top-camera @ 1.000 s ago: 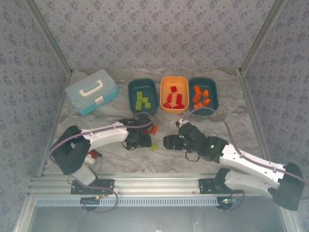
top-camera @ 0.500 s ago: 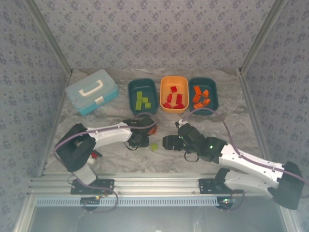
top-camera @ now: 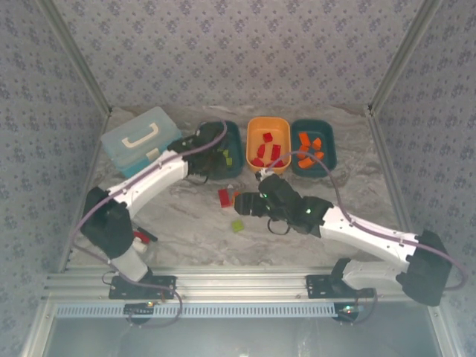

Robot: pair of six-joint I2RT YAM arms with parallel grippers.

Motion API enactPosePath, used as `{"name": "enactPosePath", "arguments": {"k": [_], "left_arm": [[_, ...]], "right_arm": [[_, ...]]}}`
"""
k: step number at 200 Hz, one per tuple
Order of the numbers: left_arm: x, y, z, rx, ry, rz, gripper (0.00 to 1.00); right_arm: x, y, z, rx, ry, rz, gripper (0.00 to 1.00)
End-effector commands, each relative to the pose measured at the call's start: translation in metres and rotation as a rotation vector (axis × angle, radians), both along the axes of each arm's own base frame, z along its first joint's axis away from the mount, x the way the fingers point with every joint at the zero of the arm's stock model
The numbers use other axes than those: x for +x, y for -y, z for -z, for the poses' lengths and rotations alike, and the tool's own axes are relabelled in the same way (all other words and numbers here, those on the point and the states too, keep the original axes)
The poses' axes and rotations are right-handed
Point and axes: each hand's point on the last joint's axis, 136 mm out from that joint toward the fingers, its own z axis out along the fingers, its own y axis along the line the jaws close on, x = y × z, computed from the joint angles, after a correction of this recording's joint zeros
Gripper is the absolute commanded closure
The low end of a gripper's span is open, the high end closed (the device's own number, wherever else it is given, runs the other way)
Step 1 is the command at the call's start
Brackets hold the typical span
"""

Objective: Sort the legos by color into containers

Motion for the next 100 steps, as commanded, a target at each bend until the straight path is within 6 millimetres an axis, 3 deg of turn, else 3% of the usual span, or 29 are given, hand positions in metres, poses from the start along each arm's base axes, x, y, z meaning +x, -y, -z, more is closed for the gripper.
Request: {"name": "enactPosePath", "arguments": {"k": [1, 25, 54, 82, 100], "left_arm": [[0.035, 0.009, 0.007, 0.038, -0.005, 0.077, 0.71], [0.081, 0.026, 0.014, 0.021, 0.008, 0.1, 0.71], [0.126, 0.038, 0.038, 0.043, 0.009, 0.109, 0.71], [0.155, 0.036, 0.07, 0.036, -0.023, 0.076, 0.71], [0.163, 0.034, 0.083, 0.042, -0.04, 0.063, 0.71]], "right_arm": [[0.028, -0.005, -0.026, 0.051, 0.064, 0.063, 0.27], [0.045, -0.001, -0.026, 0.073, 0.042, 0.105, 0.27], [0.045, 0.009, -0.021, 0.053, 0.011, 0.114, 0.28], [0.037, 0.018, -0.016, 0.056, -0.009, 0.12, 0.28], [0.034, 0.02, -0.012, 0.057, -0.018, 0.12, 0.28]]}}
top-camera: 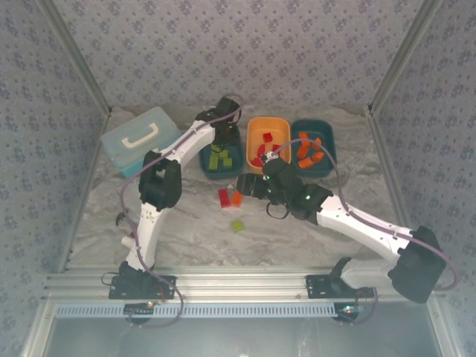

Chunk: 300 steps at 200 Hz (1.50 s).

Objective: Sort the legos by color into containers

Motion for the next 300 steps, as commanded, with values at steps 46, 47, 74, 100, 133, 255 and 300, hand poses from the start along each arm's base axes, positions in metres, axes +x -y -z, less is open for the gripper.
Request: {"name": "enactPosePath", "arguments": {"k": [46, 47, 74, 100, 133, 255, 300], "left_arm": [[0.013, -0.005, 0.016, 0.004, -0.038, 0.021, 0.6], [0.013, -0.005, 0.016, 0.003, -0.039, 0.023, 0.59], [0.013, -0.006, 0.017, 0.011, -0.049, 0.027, 0.37], [0.013, -0.005, -0.008, -0.017, -0.013, 0.022, 0.27], [0.007, -0.01, -0.077, -0.102, 0.096, -0.02, 0.24], [-0.249, -0.128, -0.121, -0.407, 0.168, -0.174, 0.2], [-0.304, -0.153, -0.111, -0.464, 0.156, -0.196, 0.19]], "right_arm": [[-0.011, 0.009, 0.01, -0.002, -0.042, 0.002, 0.28], [-0.011, 0.01, 0.01, -0.002, -0.042, 0.002, 0.28], [-0.011, 0.011, 0.017, -0.016, -0.058, 0.006, 0.28], [-0.011, 0.011, 0.021, -0.023, -0.067, 0.011, 0.27], [-0.01, 0.005, 0.033, -0.119, -0.076, 0.012, 0.26], [0.027, -0.029, 0.129, -0.316, -0.308, 0.176, 0.31], [0.048, -0.041, 0.132, -0.333, -0.338, 0.271, 0.32]]}}
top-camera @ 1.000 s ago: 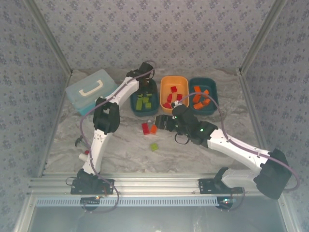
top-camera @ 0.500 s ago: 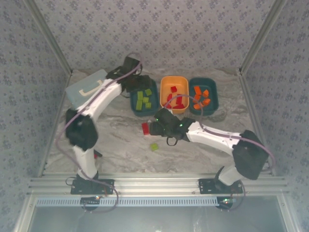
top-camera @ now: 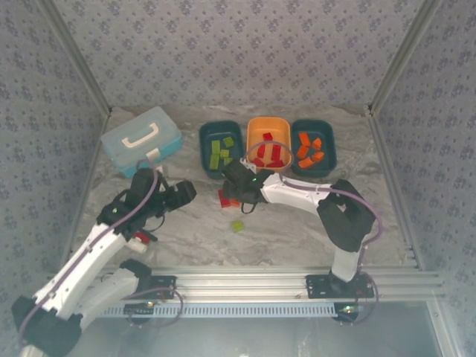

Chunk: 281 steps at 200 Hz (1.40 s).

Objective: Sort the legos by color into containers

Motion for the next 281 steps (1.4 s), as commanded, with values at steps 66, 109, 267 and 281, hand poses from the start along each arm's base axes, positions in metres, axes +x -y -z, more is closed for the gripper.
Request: {"name": "enactPosePath", "arguments": {"k": [66, 109, 267, 281], "left_arm": [[-0.03, -0.011, -0.029, -0.07, 0.047, -0.002, 0.19], [-0.03, -0.01, -0.029, -0.072, 0.048, 0.003, 0.19], [-0.023, 0.029, -0.05, -0.224, 0.05, 0.124, 0.19], [-0.017, 0.04, -0.055, -0.227, 0.049, 0.151, 0.19]], "right_arm": [[0.001, 0.021, 0.025, -0.091, -0.056, 0.217, 0.37], [0.001, 0.01, 0.039, -0.077, -0.094, 0.198, 0.35], [-0.008, 0.054, -0.03, -0.148, 0.075, 0.207, 0.71], [-0.002, 0.078, -0.052, -0.165, 0.129, 0.226, 0.71]]}}
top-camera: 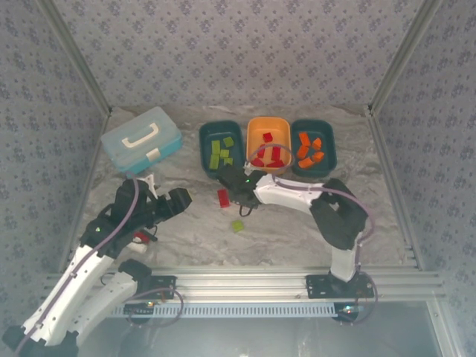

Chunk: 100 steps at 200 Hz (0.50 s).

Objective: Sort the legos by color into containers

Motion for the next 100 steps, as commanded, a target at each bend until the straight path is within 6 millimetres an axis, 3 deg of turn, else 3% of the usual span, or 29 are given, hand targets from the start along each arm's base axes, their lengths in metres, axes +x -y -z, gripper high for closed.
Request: {"name": "enactPosePath", "arguments": {"k": [1, 24, 43, 76, 100], "left_arm": [[0.01, 0.029, -0.035, -0.095, 0.058, 0.082, 0.19], [0.024, 0.051, -0.04, -0.116, 0.054, 0.13, 0.18], [0.038, 0.074, -0.041, -0.131, 0.04, 0.166, 0.18], [0.054, 0.118, -0.035, -0.14, 0.019, 0.219, 0.19], [0.058, 0.143, -0.03, -0.13, 0.008, 0.255, 0.19]], "right_arm": [[0.01, 0.049, -0.051, -0.084, 0.125, 0.04, 0.71], [0.031, 0.096, -0.079, -0.106, 0.176, 0.091, 0.71], [0.054, 0.143, -0.083, -0.114, 0.173, 0.16, 0.71], [0.098, 0.212, -0.066, -0.141, 0.112, 0.251, 0.71], [0.142, 0.244, -0.049, -0.081, 0.071, 0.293, 0.71]]}}
